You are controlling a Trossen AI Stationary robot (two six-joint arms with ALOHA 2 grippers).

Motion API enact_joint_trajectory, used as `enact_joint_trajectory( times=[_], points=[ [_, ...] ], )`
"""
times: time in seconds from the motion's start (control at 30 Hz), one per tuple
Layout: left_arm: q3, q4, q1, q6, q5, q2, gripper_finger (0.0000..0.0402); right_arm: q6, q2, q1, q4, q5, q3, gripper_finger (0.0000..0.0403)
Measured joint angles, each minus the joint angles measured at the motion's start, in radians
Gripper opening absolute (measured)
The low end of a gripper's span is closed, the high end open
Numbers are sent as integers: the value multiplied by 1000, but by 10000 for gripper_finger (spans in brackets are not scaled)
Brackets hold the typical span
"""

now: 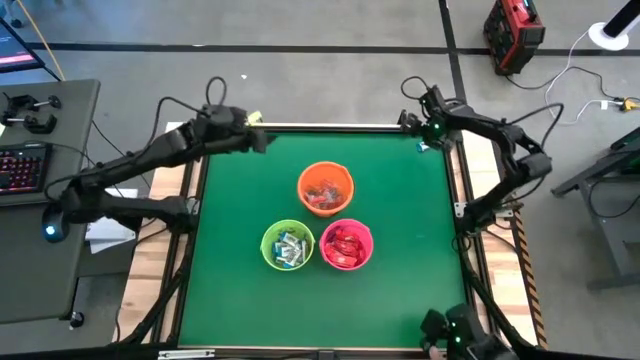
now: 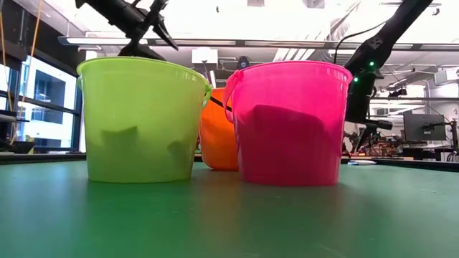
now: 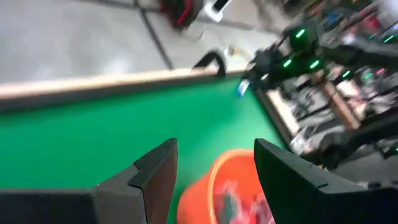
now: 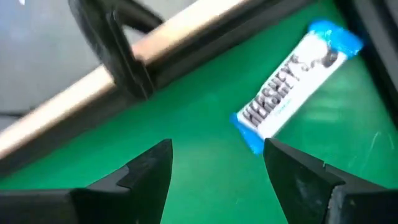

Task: Sort candy by brand, put in halloween buckets
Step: Put the white chocolate bar into the green bucket

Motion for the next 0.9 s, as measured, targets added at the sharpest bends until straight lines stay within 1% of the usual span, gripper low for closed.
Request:
enact_joint_trajectory(
  times=[0.07,0.23,0.37,0.47,0.63,0.8,0.9],
  points=[
    [0,57,44,16,29,0,202,37,26,-5,4,13,29,245],
    [0,170,163,32,118,16,202,156,85,-28,-55,33,79,245],
    [1,192,256,94,208,56,202,269,117,-37,-91,70,111,241],
    [1,187,313,122,281,100,202,317,141,-41,-112,91,138,236],
    [1,188,364,178,400,181,202,363,220,-42,-206,111,207,226],
    [1,188,388,194,502,245,202,377,322,-41,-333,88,293,222],
    [1,188,389,217,541,267,202,374,363,-38,-376,89,326,222]
  ],
)
